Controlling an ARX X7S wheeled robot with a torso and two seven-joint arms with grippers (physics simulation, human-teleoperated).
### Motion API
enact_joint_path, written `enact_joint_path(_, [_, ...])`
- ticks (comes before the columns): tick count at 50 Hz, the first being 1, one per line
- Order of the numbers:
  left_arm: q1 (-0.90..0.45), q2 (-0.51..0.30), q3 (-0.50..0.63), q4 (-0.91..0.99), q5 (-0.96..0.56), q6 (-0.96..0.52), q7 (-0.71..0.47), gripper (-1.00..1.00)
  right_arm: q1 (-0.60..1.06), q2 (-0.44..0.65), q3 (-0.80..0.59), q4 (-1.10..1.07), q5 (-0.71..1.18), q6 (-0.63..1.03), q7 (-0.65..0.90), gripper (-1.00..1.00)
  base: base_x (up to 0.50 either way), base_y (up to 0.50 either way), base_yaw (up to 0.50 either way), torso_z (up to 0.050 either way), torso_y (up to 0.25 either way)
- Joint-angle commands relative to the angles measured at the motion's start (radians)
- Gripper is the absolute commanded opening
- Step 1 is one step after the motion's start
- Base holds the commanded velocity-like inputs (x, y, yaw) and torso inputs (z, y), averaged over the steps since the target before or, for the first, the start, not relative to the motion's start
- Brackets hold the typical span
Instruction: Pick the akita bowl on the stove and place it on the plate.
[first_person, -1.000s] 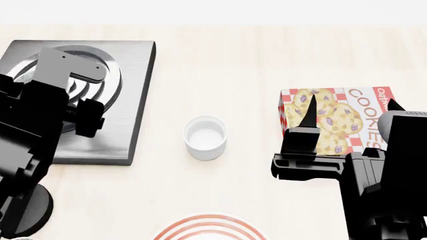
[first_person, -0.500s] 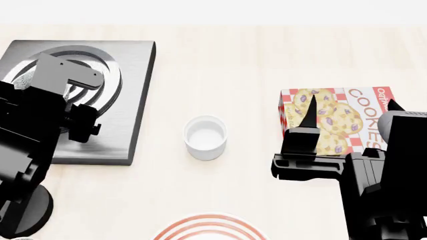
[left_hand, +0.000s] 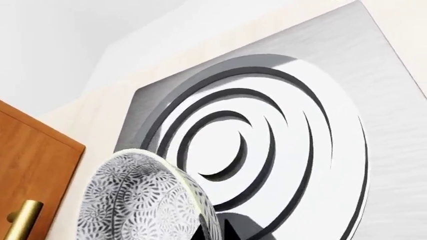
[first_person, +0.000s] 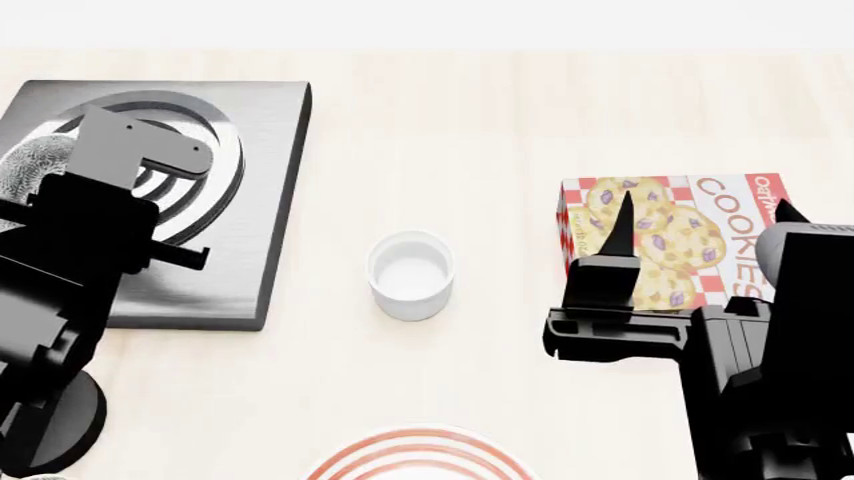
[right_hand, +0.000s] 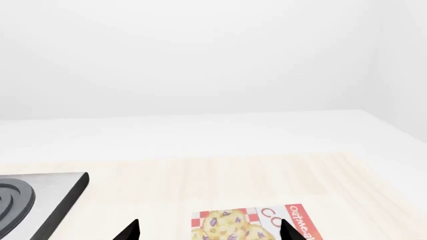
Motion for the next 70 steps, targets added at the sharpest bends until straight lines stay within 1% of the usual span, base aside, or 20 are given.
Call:
enact_joint_path(1, [-0.007, -0.003, -0.003, -0.032, 0.007, 0.019, -0.006, -1.0, -0.005, 0.005, -0.001, 0.004, 0.004, -0.01, 0.003, 1.0, 0.0, 0.0, 0.0, 0.0, 0.0])
enact_joint_path(3, [-0.022, -0.001, -0.022, -0.034, 0.005, 0.042, -0.037, -1.0, -0.002, 0.004, 0.001, 0.001, 0.008, -0.004, 0.007, 1.0, 0.0, 0.0, 0.0, 0.0, 0.0])
enact_joint_path(8, [-0.093, -0.012, -0.07, 0.069, -0.012, 0.093, -0.068, -1.0, -0.011, 0.009, -0.005, 0.01, 0.001, -0.024, 0.001, 1.0, 0.0, 0.0, 0.0, 0.0, 0.0])
enact_joint_path(12, [-0.112, -0.05, -0.043, 0.238, -0.015, 0.051, -0.02, -1.0, -0.003, 0.007, -0.002, 0.005, 0.011, -0.009, 0.009, 1.0, 0.0, 0.0, 0.0, 0.0, 0.0])
enact_joint_path(15, [-0.096, -0.121, 0.029, 0.528, -0.02, 0.002, 0.075, -1.0, -0.003, 0.008, -0.002, 0.004, 0.013, -0.009, 0.011, 1.0, 0.0, 0.0, 0.0, 0.0, 0.0])
enact_joint_path(17, [-0.088, -0.153, 0.064, 0.64, -0.021, -0.025, 0.109, -1.0, -0.006, 0.01, -0.004, 0.006, 0.012, -0.015, 0.01, 1.0, 0.0, 0.0, 0.0, 0.0, 0.0])
enact_joint_path(18, [-0.079, -0.188, 0.101, 0.744, -0.02, -0.031, 0.149, -1.0, -0.002, 0.009, -0.002, 0.003, 0.016, -0.007, 0.014, 1.0, 0.0, 0.0, 0.0, 0.0, 0.0])
enact_joint_path(19, [-0.076, -0.199, 0.108, 0.783, -0.023, -0.039, 0.158, -1.0, -0.002, 0.009, -0.002, 0.002, 0.017, -0.007, 0.014, 1.0, 0.0, 0.0, 0.0, 0.0, 0.0])
enact_joint_path(23, [-0.06, -0.304, 0.195, 1.082, -0.01, -0.051, 0.236, -1.0, 0.0, 0.009, -0.002, 0.001, 0.021, -0.004, 0.018, 1.0, 0.0, 0.0, 0.0, 0.0, 0.0])
enact_joint_path(26, [-0.055, -0.365, 0.256, 1.224, 0.004, -0.035, 0.292, -1.0, -0.005, 0.012, -0.004, 0.004, 0.019, -0.012, 0.016, 1.0, 0.0, 0.0, 0.0, 0.0, 0.0])
enact_joint_path(31, [-0.046, -0.449, 0.35, 1.371, 0.043, 0.026, 0.369, -1.0, -0.008, 0.015, -0.006, 0.009, 0.018, -0.021, 0.015, 1.0, 0.0, 0.0, 0.0, 0.0, 0.0])
enact_joint_path(33, [-0.046, -0.47, 0.375, 1.399, 0.059, 0.039, 0.387, -1.0, -0.008, 0.016, -0.007, 0.01, 0.018, -0.023, 0.015, 1.0, 0.0, 0.0, 0.0, 0.0, 0.0])
enact_joint_path(39, [-0.031, -0.567, 0.474, 1.511, 0.125, 0.171, 0.472, -1.0, -0.009, 0.018, -0.012, 0.017, 0.016, -0.032, 0.016, 1.0, 0.0, 0.0, 0.0, 0.0, 0.0])
enact_joint_path(42, [-0.026, -0.605, 0.508, 1.564, 0.138, 0.191, 0.511, -1.0, -0.006, 0.018, -0.011, 0.015, 0.02, -0.027, 0.019, 1.0, 0.0, 0.0, 0.0, 0.0, 0.0])
enact_joint_path(48, [-0.037, -0.654, 0.568, 1.576, 0.184, 0.277, 0.586, -1.0, -0.008, 0.02, -0.014, 0.018, 0.021, -0.033, 0.021, 1.0, 0.0, 0.0, 0.0, 0.0, 0.0])
enact_joint_path(53, [-0.057, -0.712, 0.618, 1.544, 0.201, 0.415, 0.694, -1.0, -0.007, 0.02, -0.01, 0.013, 0.028, -0.027, 0.026, 1.0, 0.0, 0.0, 0.0, 0.0, 0.0])
enact_joint_path(57, [-0.076, -0.733, 0.644, 1.514, 0.218, 0.46, 0.758, -1.0, -0.009, 0.022, -0.011, 0.017, 0.028, -0.033, 0.025, 1.0, 0.0, 0.0, 0.0, 0.0, 0.0])
enact_joint_path(62, [-0.085, -0.743, 0.656, 1.485, 0.227, 0.497, 0.787, -1.0, -0.013, 0.024, -0.014, 0.021, 0.026, -0.043, 0.025, 1.0, 0.0, 0.0, 0.0, 0.0, 0.0])
enact_joint_path(64, [-0.085, -0.762, 0.68, 1.485, 0.261, 0.545, 0.812, -1.0, -0.013, 0.025, -0.014, 0.021, 0.028, -0.043, 0.025, 1.0, 0.0, 0.0, 0.0, 0.0, 0.0])
enact_joint_path(70, [-0.078, -0.773, 0.707, 1.528, 0.267, 0.543, 0.85, -1.0, -0.014, 0.026, -0.015, 0.022, 0.03, -0.045, 0.028, 1.0, 0.0, 0.0, 0.0, 0.0, 0.0])
